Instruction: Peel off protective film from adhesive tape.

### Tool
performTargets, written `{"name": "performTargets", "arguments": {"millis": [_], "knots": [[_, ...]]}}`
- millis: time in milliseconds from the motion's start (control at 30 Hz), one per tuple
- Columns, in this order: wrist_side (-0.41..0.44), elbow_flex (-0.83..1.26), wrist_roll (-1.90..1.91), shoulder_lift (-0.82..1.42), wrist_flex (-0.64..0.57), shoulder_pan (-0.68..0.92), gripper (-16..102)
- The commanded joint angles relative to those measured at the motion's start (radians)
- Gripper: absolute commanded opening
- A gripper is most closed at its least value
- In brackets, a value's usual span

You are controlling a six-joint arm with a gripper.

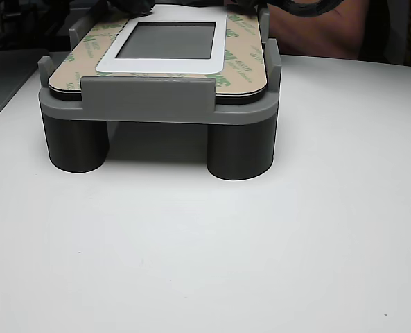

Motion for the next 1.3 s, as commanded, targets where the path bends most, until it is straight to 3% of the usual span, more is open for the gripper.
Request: {"name": "performTargets", "arguments": {"millis": [0, 1267], "knots": [[-0.002, -0.031, 0.003, 0.026, -0.003, -0.002, -9], [0.009, 0.000, -0.015, 0.052, 0.014, 0.002, -9]]}}
